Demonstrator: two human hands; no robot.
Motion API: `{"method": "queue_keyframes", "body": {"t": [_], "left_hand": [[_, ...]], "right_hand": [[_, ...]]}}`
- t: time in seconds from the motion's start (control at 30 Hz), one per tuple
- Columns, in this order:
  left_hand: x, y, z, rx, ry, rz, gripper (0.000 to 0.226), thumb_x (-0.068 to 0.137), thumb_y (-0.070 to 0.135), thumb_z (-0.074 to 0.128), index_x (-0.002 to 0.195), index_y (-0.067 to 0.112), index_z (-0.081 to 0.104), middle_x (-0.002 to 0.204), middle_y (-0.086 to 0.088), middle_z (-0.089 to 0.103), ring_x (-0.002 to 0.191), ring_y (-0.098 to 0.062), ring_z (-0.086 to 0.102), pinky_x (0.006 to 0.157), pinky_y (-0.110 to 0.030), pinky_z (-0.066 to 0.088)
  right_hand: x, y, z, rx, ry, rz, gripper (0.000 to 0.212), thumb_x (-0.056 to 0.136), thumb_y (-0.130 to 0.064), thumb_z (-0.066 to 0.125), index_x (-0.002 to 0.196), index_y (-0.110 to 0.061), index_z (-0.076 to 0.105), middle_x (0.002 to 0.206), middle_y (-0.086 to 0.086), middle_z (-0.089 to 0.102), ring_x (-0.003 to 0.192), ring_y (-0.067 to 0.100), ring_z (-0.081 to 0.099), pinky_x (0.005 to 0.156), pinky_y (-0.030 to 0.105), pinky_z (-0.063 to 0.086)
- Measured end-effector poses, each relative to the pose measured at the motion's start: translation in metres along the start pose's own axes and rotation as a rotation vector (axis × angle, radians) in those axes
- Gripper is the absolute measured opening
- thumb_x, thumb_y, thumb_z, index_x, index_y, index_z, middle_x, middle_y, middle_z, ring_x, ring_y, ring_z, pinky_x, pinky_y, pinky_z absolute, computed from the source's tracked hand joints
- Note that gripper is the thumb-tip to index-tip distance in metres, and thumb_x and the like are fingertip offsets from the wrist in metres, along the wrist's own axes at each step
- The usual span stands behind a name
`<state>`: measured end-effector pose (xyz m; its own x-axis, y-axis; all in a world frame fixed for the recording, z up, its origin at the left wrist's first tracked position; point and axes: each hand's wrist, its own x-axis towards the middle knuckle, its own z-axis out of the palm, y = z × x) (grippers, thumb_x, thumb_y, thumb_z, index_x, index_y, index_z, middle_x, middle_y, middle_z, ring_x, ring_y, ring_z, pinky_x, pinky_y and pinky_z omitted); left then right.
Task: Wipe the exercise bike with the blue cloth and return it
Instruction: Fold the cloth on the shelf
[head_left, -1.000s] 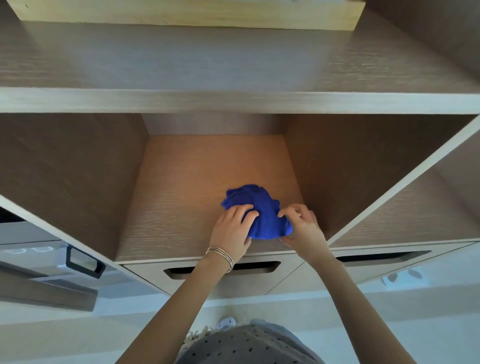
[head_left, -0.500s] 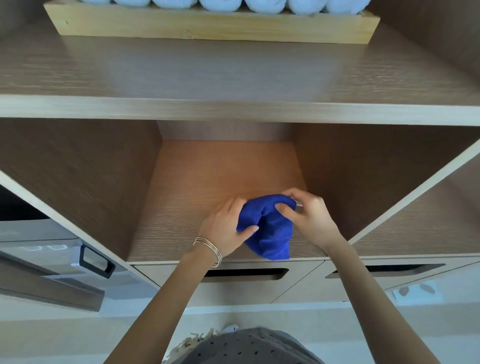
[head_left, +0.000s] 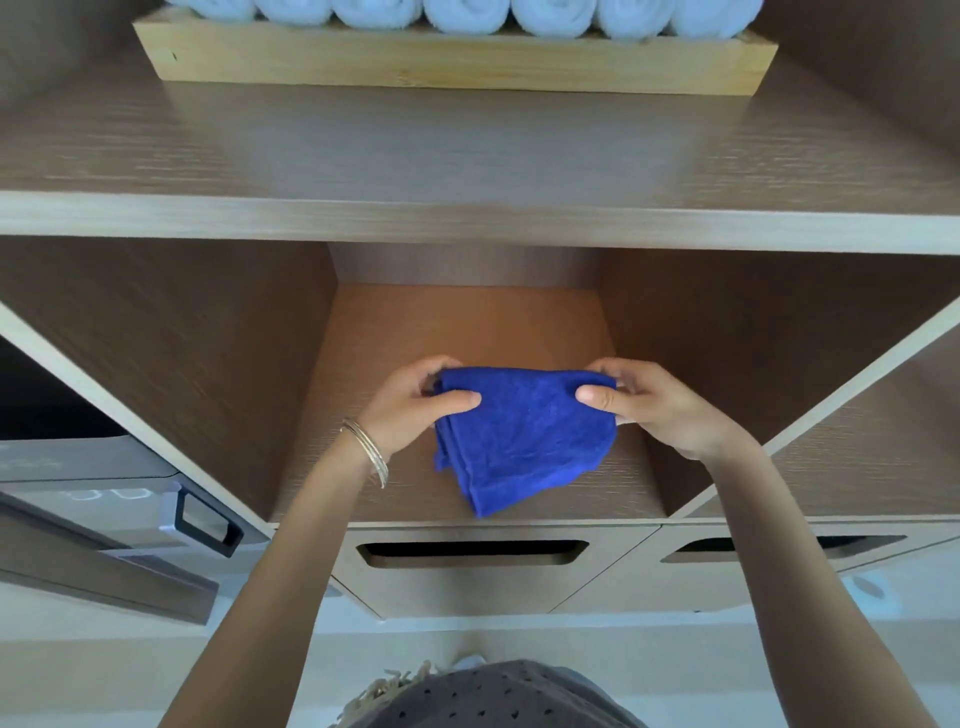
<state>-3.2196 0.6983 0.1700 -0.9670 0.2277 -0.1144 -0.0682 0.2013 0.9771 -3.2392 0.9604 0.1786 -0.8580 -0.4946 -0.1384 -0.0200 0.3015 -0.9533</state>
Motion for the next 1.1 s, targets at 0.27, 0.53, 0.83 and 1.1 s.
{"method": "queue_keyframes", "body": {"t": [0.27, 0.53, 0.83, 1.1], "left_hand": [[0.036, -0.020, -0.013, -0.104, 0.135, -0.297, 0.028, 0.083, 0.005, 0.066, 0.109, 0.011, 0.058, 0.109, -0.008, 0.061, 0.089, -0.017, 0.063, 0.068, -0.023, 0.058], [0.034, -0.077, 0.002, 0.511, 0.124, -0.015, 0.046, 0.085, 0.005, 0.060, 0.129, 0.018, 0.051, 0.142, -0.003, 0.047, 0.127, -0.022, 0.047, 0.102, -0.020, 0.030], [0.002, -0.125, 0.035, 1.184, -0.290, 0.132, 0.072, 0.089, 0.046, 0.051, 0.147, 0.035, 0.010, 0.159, 0.004, -0.007, 0.146, -0.019, -0.012, 0.117, -0.045, -0.002], [-0.010, -0.118, 0.037, 1.004, -0.181, 0.443, 0.047, 0.073, 0.021, 0.076, 0.117, 0.015, 0.063, 0.136, -0.008, 0.053, 0.133, -0.027, 0.042, 0.111, -0.046, 0.033]], "right_hand": [[0.038, 0.021, 0.016, 0.050, 0.298, 0.175, 0.013, 0.086, -0.023, 0.065, 0.092, -0.012, 0.064, 0.085, 0.001, 0.066, 0.080, 0.016, 0.063, 0.069, 0.024, 0.053], [0.032, 0.059, 0.045, -0.365, 0.533, 0.075, 0.030, 0.085, 0.006, 0.051, 0.102, -0.012, 0.069, 0.111, 0.006, 0.062, 0.092, 0.021, 0.063, 0.085, 0.023, 0.047], [-0.003, 0.104, 0.074, -0.681, 0.254, 0.121, 0.042, 0.086, -0.012, 0.062, 0.128, -0.019, 0.055, 0.143, -0.005, 0.041, 0.119, 0.017, 0.052, 0.092, 0.030, 0.048], [-0.024, 0.110, 0.078, -0.705, 0.249, 0.091, 0.038, 0.070, -0.017, 0.078, 0.107, -0.015, 0.069, 0.127, -0.001, 0.056, 0.116, 0.016, 0.053, 0.085, 0.034, 0.051]]}}
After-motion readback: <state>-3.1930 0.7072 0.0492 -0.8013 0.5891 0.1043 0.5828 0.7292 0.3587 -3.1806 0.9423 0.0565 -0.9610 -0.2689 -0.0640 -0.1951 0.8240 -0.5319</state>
